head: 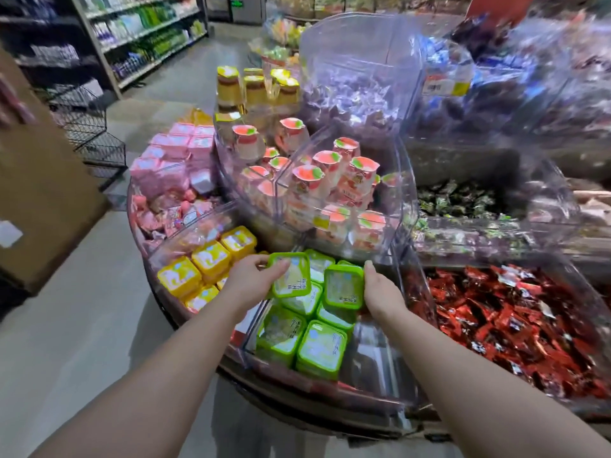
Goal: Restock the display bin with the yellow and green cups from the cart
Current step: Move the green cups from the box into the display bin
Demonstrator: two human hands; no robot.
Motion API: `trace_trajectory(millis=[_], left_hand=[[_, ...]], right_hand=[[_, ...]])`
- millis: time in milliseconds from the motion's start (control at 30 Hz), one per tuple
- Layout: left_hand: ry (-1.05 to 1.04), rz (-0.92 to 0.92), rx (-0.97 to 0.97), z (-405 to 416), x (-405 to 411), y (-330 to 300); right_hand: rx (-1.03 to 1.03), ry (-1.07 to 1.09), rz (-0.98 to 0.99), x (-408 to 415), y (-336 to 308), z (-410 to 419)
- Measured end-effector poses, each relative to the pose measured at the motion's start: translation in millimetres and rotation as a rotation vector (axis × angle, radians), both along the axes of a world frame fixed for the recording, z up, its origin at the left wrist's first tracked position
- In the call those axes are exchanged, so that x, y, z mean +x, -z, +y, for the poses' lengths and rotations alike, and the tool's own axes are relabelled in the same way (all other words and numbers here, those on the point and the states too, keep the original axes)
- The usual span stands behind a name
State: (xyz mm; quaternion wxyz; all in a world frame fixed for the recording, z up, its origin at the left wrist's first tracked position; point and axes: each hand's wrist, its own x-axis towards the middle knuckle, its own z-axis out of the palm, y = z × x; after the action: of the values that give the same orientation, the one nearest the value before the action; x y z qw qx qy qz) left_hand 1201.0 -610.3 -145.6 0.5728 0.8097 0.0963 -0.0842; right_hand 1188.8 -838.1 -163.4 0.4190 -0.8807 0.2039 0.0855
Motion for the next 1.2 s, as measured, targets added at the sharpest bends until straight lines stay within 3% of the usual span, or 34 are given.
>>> trace_trajectory(millis=[700,767,933,1067,1200], left_hand=[[0.381,-0.014,0.002,-11.4,62.9,-15.5],[0.389,0.010,0.000,-10.6,66.7,-14.2],[0.357,0.028,0.011,-11.5,73.2,-9.2],[0.358,-0.027,0.134,-18.7,79.1,-8.3],[0.530,-0.133,0.479,-26.3,76.2,-7.1]], right_hand=[[-0.038,0.285,-0.098,15.0,11.8,13.5],[0.009,0.323,-0.099,15.0,13.3,12.6],[0.357,0.519,-0.091,12.6,8.9,11.1],[0.438,0.543,-0.109,9.7,11.7,9.9],[0.388,0.569,-0.189,7.9,8.7,8.3]])
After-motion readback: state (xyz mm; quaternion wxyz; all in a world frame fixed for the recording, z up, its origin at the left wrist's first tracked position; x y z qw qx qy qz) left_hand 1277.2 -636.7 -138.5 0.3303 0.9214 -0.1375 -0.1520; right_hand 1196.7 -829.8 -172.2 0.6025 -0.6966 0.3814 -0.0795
